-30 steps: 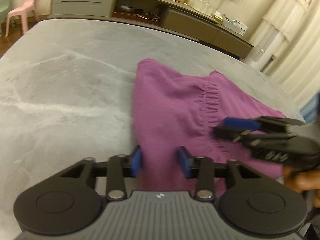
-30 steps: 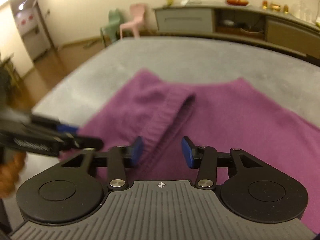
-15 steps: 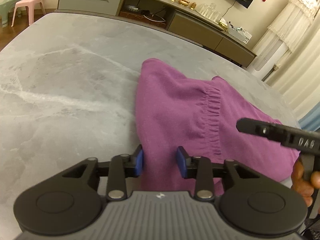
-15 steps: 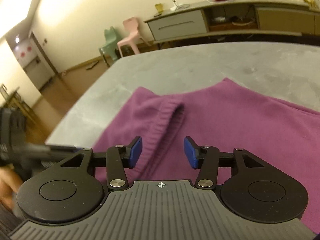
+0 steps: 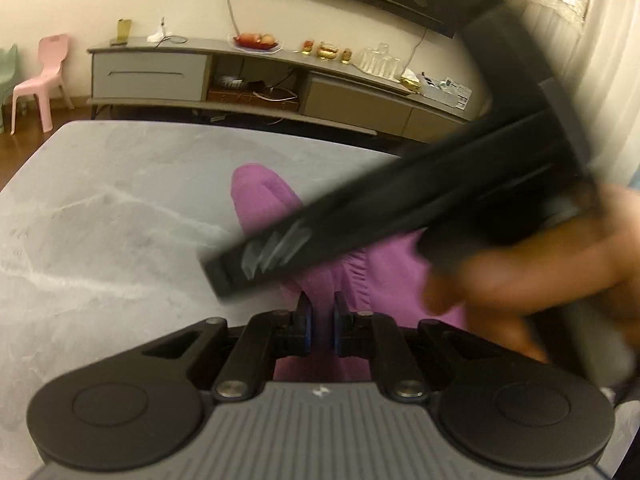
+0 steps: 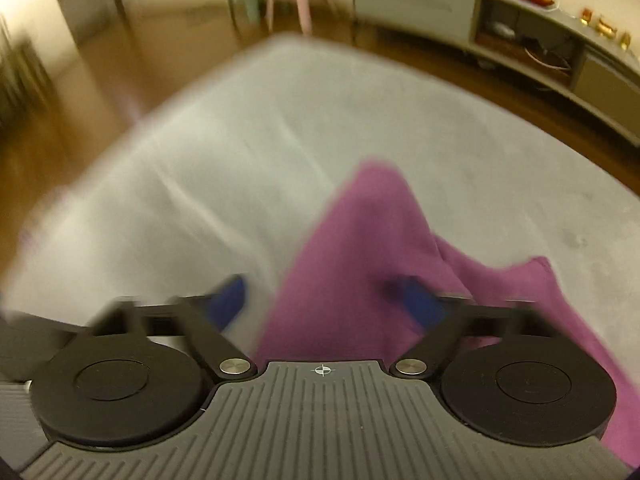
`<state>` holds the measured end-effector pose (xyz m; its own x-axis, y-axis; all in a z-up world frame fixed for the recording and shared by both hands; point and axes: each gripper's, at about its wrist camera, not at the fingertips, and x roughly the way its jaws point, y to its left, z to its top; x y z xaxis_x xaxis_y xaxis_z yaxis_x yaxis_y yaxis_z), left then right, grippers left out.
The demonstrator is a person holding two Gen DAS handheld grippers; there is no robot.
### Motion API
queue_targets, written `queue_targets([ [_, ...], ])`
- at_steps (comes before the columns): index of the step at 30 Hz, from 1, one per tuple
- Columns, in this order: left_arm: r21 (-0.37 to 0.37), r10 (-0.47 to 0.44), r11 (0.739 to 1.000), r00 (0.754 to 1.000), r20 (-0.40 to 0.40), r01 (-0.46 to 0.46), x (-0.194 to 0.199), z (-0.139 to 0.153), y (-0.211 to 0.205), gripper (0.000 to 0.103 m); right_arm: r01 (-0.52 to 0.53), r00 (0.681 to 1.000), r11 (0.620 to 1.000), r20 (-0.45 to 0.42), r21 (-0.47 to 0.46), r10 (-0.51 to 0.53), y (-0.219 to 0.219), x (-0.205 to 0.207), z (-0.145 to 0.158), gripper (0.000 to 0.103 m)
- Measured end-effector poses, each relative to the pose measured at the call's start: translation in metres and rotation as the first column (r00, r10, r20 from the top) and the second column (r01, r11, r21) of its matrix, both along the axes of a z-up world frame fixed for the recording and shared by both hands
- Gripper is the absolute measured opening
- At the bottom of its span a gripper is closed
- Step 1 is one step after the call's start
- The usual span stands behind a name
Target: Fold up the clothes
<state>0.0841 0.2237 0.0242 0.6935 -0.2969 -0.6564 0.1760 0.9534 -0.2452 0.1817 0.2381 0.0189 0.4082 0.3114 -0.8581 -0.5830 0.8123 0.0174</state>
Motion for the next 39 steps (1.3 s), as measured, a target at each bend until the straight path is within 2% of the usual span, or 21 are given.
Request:
queue_targets([
  [1,0.003,-0.012,1.0,1.0,0.007,0.012,-0.002,0.002,-0.004,0.009,0.001,1.0,1.0,0.003,0.012,-0.001,-0.005,-0.002,0.0,0.016],
  [2,0.004,-0.031,1.0,0.999,0.018,0.031,-0.005,0.004,-0.009,0.009,0.003,1.0,1.0,0.007,0.028,-0.003,-0.01,-0.004,0.0,0.01],
  [5,-0.01,-0.105,0.994,0.993,0.061,0.106,-0.014,0.014,-0.023,0.012,0.059,0.996,0.985,0.055,0.16,-0.068,-0.055,-0.026,0.023,0.007],
  [7,-0.049,-0.176,0.982,0.978,0.114,0.182,-0.023,0.027,-0.028,0.018,0.12,0.989,0.958,0.048,0.261,-0.137,-0.103,-0.043,0.035,0.007],
  [9,-0.103,-0.194,0.972,0.969,0.154,0.211,-0.027,0.036,-0.026,0.022,0.197,0.977,0.923,0.016,0.329,-0.214,-0.151,-0.052,0.036,0.006],
  [11,-0.152,-0.191,0.964,0.967,0.171,0.217,-0.026,0.041,-0.022,0.022,0.273,0.958,0.899,-0.009,0.342,-0.288,-0.195,-0.055,0.026,0.007],
  [13,-0.166,-0.161,0.969,0.979,0.127,0.181,-0.017,0.034,-0.021,0.021,0.341,0.938,0.881,-0.051,0.327,-0.343,-0.233,-0.054,0.005,0.007],
  [16,-0.118,-0.139,0.983,0.99,0.005,0.139,0.003,0.009,-0.034,0.021,0.392,0.92,0.872,-0.106,0.292,-0.378,-0.267,-0.049,-0.029,0.011],
  [17,-0.097,-0.135,0.987,0.99,-0.034,0.131,0.01,0.0,-0.041,0.021,0.398,0.917,0.865,-0.113,0.307,-0.382,-0.273,-0.051,-0.035,0.016],
  [20,-0.091,-0.154,0.985,0.984,-0.084,0.146,0.026,-0.015,-0.056,0.023,0.383,0.922,0.855,-0.092,0.349,-0.376,-0.282,-0.056,-0.041,0.02],
  [22,-0.103,-0.172,0.981,0.98,-0.103,0.161,0.037,-0.021,-0.066,0.034,0.36,0.931,0.863,-0.075,0.355,-0.358,-0.283,-0.058,-0.042,0.023],
  [24,-0.126,-0.186,0.977,0.977,-0.107,0.172,0.04,-0.021,-0.075,0.042,0.361,0.93,0.847,-0.08,0.391,-0.359,-0.288,-0.054,-0.04,0.029],
  [25,-0.123,-0.187,0.977,0.976,-0.11,0.173,0.039,-0.022,-0.079,0.045,0.361,0.93,0.839,-0.083,0.407,-0.359,-0.291,-0.052,-0.039,0.026],
  [28,-0.086,-0.167,0.984,0.977,-0.129,0.157,0.036,-0.032,-0.091,0.046,0.343,0.937,0.854,-0.079,0.391,-0.341,-0.285,-0.049,-0.041,0.016],
  [33,0.013,-0.12,0.992,0.982,-0.149,0.123,0.035,-0.039,-0.093,0.045,0.314,0.948,0.877,-0.074,0.364,-0.309,-0.275,-0.042,-0.043,0.012],
  [36,0.015,-0.101,0.994,0.982,-0.158,0.104,0.032,-0.038,-0.086,0.046,0.318,0.947,0.871,-0.08,0.374,-0.312,-0.282,-0.043,-0.048,0.011],
  [37,0.006,-0.1,0.995,0.981,-0.164,0.103,0.031,-0.038,-0.084,0.046,0.317,0.947,0.869,-0.079,0.381,-0.311,-0.283,-0.045,-0.048,0.015],
  [38,-0.008,-0.105,0.994,0.979,-0.172,0.106,0.032,-0.04,-0.083,0.046,0.319,0.947,0.864,-0.082,0.389,-0.312,-0.286,-0.047,-0.047,0.028],
  [39,-0.022,-0.111,0.994,0.977,-0.18,0.108,0.032,-0.042,-0.083,0.046,0.338,0.939,0.861,-0.071,0.38,-0.338,-0.287,-0.051,-0.042,0.035],
])
